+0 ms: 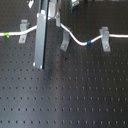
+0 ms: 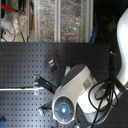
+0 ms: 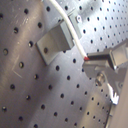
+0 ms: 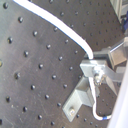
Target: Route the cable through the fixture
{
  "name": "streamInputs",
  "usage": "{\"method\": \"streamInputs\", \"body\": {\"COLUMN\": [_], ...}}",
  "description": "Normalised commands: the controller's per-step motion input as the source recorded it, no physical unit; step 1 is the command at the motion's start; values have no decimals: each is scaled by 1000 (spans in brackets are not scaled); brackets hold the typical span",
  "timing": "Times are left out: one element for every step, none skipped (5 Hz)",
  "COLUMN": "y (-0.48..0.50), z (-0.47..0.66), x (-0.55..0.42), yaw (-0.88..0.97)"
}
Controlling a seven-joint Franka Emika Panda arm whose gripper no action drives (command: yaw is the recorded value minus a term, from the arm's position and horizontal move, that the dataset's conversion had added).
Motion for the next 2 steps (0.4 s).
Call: {"method": "streamInputs", "body": {"y": [-54,-10], "z": [751,0], "x": [-116,-3], "yaw": [-203,0]}}
